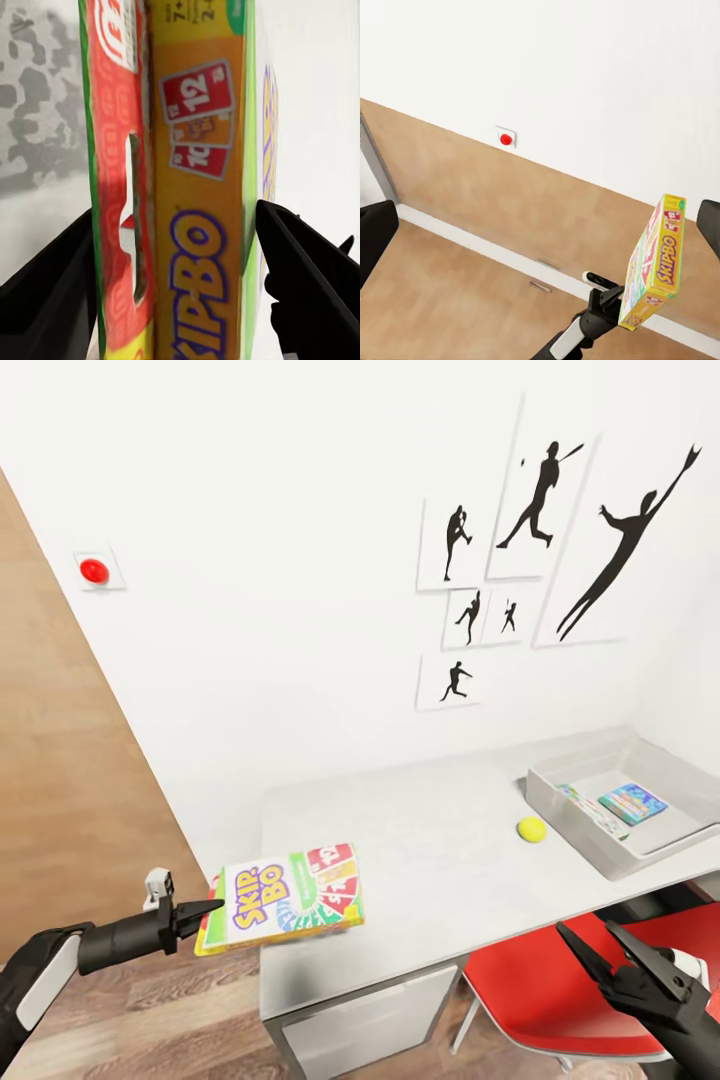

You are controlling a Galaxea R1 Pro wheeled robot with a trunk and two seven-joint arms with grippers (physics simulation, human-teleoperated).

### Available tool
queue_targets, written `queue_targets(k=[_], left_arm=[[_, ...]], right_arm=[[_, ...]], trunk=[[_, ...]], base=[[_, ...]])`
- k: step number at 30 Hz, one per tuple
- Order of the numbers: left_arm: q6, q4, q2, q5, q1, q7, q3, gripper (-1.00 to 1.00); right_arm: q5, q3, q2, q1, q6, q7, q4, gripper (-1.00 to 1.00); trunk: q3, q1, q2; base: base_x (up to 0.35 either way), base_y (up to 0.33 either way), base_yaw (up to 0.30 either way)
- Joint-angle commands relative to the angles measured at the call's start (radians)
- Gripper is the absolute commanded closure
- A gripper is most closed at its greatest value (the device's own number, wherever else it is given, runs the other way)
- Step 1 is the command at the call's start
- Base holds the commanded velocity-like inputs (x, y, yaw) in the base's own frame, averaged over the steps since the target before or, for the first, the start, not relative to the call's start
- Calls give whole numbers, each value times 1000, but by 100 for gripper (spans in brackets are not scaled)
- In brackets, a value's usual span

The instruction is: Put all the toys in the child's room - the three board games (two on the bed and one on the table), the two jigsaw puzzles on the table, and the tennis ball on the table - inside the toy box on the table in the child's room.

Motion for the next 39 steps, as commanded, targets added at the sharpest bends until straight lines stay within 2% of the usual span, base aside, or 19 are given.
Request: queue_targets(k=[1,20,25,29,37,39], left_arm=[[5,0,2,2,-1,-3,-1,100],[5,0,4,2,-1,-7,0,100],[5,0,4,2,-1,-7,1,100],[5,0,4,2,-1,-7,1,100],[5,0,5,2,-1,-8,4,100],[5,0,5,2,-1,-8,4,100]], right_arm=[[-2,-1,0,0,4,1,-1,-100],[-2,7,1,0,4,-3,-2,-100],[1,8,-9,-2,10,-26,-4,-100],[0,-4,-14,-2,12,-77,-1,-100],[3,-9,-2,-1,6,-80,2,-100],[3,-10,-2,-1,6,-79,0,-100]], trunk=[[2,-4,6],[62,-76,139],[77,-96,174],[90,-111,202],[116,-142,258],[118,-142,258]], base=[[0,0,0],[0,0,0],[0,0,0],[0,0,0],[0,0,-6],[0,0,-102]])
